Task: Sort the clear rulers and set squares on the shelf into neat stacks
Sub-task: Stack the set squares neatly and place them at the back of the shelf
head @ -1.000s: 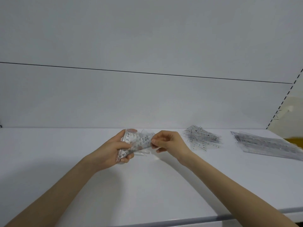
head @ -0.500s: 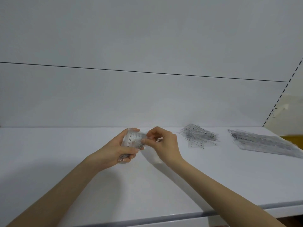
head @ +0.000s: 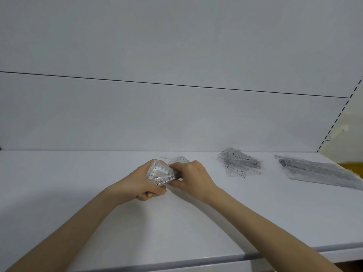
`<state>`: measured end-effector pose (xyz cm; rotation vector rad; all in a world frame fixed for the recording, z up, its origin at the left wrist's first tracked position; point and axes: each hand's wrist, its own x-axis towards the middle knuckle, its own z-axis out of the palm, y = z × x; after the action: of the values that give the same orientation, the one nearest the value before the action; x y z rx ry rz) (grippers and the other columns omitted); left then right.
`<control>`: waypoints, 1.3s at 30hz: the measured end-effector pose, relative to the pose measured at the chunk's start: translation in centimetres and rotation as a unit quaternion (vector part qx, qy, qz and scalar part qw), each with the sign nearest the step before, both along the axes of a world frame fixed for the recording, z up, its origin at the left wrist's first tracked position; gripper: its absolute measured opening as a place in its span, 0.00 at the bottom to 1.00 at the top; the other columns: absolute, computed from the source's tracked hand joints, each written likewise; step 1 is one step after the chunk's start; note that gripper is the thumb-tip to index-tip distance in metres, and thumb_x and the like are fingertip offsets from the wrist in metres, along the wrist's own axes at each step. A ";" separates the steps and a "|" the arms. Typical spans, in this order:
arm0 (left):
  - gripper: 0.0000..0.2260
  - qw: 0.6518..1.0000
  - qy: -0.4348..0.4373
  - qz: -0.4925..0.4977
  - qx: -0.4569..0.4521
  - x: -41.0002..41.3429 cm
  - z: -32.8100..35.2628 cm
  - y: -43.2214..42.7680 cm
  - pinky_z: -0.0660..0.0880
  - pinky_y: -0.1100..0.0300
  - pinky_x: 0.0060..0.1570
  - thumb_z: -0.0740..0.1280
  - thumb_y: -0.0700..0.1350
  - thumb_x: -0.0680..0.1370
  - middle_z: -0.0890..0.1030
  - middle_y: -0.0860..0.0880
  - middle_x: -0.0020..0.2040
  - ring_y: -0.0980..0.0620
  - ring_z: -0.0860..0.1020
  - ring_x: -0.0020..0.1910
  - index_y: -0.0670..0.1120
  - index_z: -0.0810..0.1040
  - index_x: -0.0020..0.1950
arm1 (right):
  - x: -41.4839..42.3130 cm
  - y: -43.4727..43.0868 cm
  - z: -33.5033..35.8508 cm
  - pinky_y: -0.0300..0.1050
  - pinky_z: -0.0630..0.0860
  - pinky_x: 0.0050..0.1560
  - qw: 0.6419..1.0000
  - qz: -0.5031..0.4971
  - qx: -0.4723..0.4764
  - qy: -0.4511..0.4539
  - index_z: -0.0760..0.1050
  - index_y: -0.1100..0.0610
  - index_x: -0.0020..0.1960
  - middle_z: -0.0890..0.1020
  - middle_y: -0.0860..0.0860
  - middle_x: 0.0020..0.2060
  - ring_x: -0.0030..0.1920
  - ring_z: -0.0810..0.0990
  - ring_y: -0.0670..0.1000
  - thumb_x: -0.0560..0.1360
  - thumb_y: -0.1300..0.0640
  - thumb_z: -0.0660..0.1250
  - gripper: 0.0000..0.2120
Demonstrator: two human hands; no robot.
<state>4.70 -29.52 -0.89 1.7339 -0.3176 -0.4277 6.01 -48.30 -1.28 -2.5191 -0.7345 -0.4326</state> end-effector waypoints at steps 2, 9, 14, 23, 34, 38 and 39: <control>0.20 1.000 0.006 0.001 0.013 0.0 0.1 0.0 0.54 0.63 0.24 0.71 0.30 0.68 0.73 0.40 0.37 0.50 0.64 0.25 0.45 0.71 0.55 | 0.1 -0.1 -0.3 0.52 0.76 0.41 1.000 -0.002 0.001 0.005 0.78 0.60 0.44 0.80 0.53 0.33 0.37 0.76 0.56 0.70 0.43 0.64 0.19; 0.14 0.998 0.039 0.041 -0.012 0.3 0.1 0.5 0.54 0.66 0.20 0.69 0.28 0.72 0.75 0.48 0.26 0.53 0.64 0.21 0.38 0.72 0.54 | 3.0 -3.3 1.4 0.45 0.77 0.53 0.987 -0.032 0.103 0.117 0.81 0.50 0.56 0.85 0.44 0.47 0.48 0.81 0.41 0.69 0.40 0.73 0.21; 0.18 0.996 0.043 0.079 -0.028 1.0 0.0 1.8 0.56 0.67 0.20 0.72 0.30 0.69 0.77 0.44 0.31 0.52 0.64 0.22 0.36 0.72 0.56 | 6.7 -5.3 -0.2 0.48 0.76 0.53 0.982 -0.125 0.001 0.144 0.81 0.55 0.55 0.83 0.48 0.50 0.53 0.80 0.49 0.75 0.43 0.67 0.18; 0.24 0.994 0.029 0.077 -0.068 1.8 -0.5 2.5 0.60 0.66 0.21 0.72 0.40 0.65 0.80 0.41 0.41 0.53 0.67 0.22 0.38 0.72 0.60 | 8.6 -4.6 -1.3 0.43 0.72 0.40 0.969 -0.146 0.099 0.171 0.82 0.57 0.38 0.83 0.50 0.34 0.41 0.79 0.51 0.68 0.49 0.76 0.11; 0.29 0.982 0.049 0.150 -0.101 2.4 -0.9 2.9 0.59 0.67 0.20 0.76 0.44 0.56 0.80 0.43 0.38 0.53 0.66 0.22 0.42 0.74 0.55 | 8.4 -6.9 -1.0 0.33 0.70 0.37 0.943 -0.125 0.229 0.206 0.81 0.52 0.37 0.81 0.44 0.26 0.29 0.76 0.37 0.71 0.58 0.74 0.05; 0.22 0.981 0.053 0.155 -0.102 2.4 -0.8 2.9 0.59 0.66 0.20 0.73 0.39 0.63 0.80 0.42 0.39 0.53 0.66 0.23 0.42 0.73 0.56 | 8.3 -7.3 -1.1 0.33 0.71 0.39 0.938 -0.127 0.250 0.205 0.82 0.54 0.38 0.81 0.43 0.28 0.32 0.77 0.39 0.72 0.59 0.74 0.05; 0.21 0.981 0.053 0.157 -0.104 2.4 -0.8 2.8 0.59 0.66 0.20 0.72 0.39 0.64 0.80 0.42 0.39 0.52 0.66 0.23 0.41 0.74 0.56 | 8.2 -7.4 -0.9 0.36 0.73 0.41 0.934 -0.119 0.263 0.213 0.82 0.55 0.38 0.81 0.44 0.28 0.32 0.77 0.42 0.72 0.59 0.73 0.04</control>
<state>7.05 -26.72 -1.73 1.5171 -0.0070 -0.2458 14.25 -55.72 -2.21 -2.0811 -0.1175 -0.1217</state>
